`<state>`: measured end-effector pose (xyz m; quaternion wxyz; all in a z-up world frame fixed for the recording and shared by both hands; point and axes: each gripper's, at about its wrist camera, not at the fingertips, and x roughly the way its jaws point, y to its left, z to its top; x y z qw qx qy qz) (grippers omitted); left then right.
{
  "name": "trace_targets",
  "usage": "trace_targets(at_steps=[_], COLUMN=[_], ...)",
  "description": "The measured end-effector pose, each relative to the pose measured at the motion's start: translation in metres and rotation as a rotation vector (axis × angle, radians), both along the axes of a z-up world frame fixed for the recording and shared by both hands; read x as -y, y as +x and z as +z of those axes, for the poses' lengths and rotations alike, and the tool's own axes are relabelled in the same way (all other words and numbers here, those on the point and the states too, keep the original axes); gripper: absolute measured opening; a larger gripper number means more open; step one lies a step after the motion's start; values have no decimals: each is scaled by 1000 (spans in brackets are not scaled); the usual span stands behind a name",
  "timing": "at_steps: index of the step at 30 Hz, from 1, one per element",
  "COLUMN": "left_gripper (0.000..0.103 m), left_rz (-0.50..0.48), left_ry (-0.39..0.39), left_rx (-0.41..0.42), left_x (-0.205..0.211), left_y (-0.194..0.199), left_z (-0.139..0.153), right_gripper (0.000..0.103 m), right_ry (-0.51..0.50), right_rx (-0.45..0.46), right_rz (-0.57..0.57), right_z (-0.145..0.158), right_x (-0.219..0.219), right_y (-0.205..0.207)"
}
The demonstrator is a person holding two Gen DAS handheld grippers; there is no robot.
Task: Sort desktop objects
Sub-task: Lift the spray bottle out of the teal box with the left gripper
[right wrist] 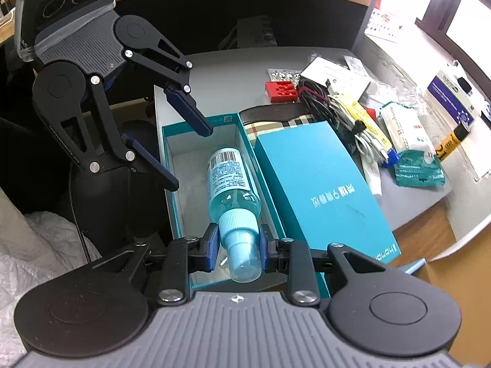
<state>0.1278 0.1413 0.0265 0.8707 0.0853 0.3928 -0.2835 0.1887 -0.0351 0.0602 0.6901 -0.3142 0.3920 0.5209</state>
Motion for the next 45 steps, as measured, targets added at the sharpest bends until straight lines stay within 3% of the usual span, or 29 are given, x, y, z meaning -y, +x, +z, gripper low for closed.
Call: trace_targets(at_steps=[6,14,21,28,45], left_gripper=[60,50,50,50,51], left_rz=[0,-14,-20,19,-11], left_ry=[-14,-31,-32,-43,-84], left_rx=[-25,-61,-63,-127,-91], left_x=[4,13,21,16,13], left_y=[7,17,23,29,27], left_z=[-5,-10,-13,-24,-24], right_gripper=[31,31,29,25,27], right_ry=[13,33,71,88,145], right_rx=[-9,-30,-52,-55,-54], right_rz=[-23,-68,-89,-118,-165], right_z=[2,0,1,0,-5], right_x=[12,32,45,55,62], right_y=[-2,-5,-10,-14,-17])
